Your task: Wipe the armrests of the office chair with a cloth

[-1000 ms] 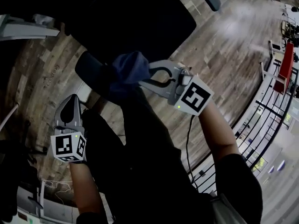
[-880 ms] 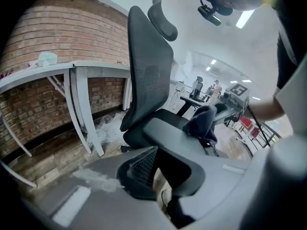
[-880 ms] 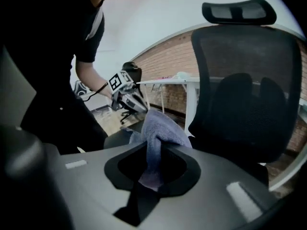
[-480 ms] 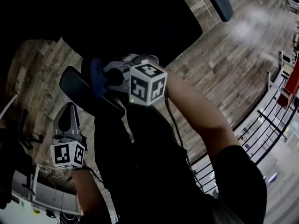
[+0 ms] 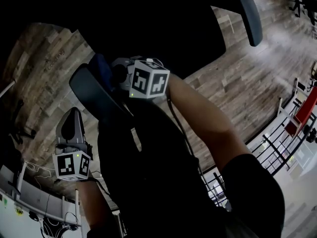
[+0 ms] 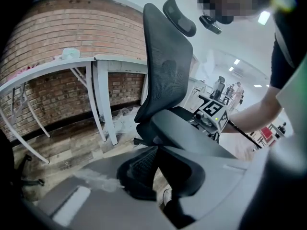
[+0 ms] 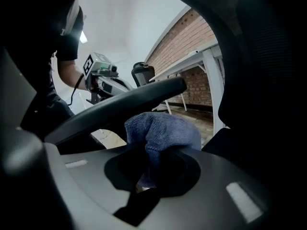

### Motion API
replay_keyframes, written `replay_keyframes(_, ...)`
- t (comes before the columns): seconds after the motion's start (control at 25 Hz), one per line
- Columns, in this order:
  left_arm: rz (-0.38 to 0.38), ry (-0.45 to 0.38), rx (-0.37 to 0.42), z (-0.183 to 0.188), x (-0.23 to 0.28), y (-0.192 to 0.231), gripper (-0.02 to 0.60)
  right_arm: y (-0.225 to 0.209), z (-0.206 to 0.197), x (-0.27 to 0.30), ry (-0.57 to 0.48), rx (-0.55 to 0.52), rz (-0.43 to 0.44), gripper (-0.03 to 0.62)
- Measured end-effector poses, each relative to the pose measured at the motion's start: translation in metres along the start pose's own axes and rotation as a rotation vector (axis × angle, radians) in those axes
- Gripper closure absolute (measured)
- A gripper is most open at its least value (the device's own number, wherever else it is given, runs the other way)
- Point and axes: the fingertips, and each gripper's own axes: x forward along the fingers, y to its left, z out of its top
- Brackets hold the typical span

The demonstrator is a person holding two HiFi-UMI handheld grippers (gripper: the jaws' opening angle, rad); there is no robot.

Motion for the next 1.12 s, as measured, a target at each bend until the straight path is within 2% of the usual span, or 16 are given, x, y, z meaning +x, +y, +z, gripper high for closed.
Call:
replay_keyframes(0.16, 0.034, -0.008, -0.046, -0.008, -0.004, -0.003, 0.575, -0.019, -0.018, 0.010, 0.062, 0.027, -0.038, 0.531)
replay_keyframes(0.4, 0.079, -0.003, -0.084, -0.028, -0.016, -0.006, 0.575, -0.044, -0.054, 0.030, 0.158, 0.138, -0.126, 0.531)
replay_keyframes(0.64, 0.083, 0.001, -0.117, -0.047, -0.022, -0.007, 0.575, -0.052, -0.057, 0.032, 0.144, 0.198, -0.190, 0.534)
replay_keyframes(0.8, 0.076, -0.033, -0.124, -0.048, -0.029, -0.012, 0.575, -0.035, -0.055, 0.022, 0.111, 0.255, -0.159, 0.534)
replay_keyframes(0.96, 0.059, -0.088, -0.115, -0.038, -0.043, -0.021, 0.575, 0.007, -0.034, 0.002, 0.053, 0.254, -0.108, 0.534)
replay_keyframes(1.04, 0.054, -0.121, -0.101, -0.030, -0.054, -0.030, 0.575, 0.026, -0.026, -0.011, 0.024, 0.250, -0.115, 0.534)
replay_keyframes(1.12, 0.043, -0.149, -0.084, -0.020, -0.067, -0.042, 0.575, 0.037, -0.025, -0.030, -0.017, 0.292, -0.153, 0.536)
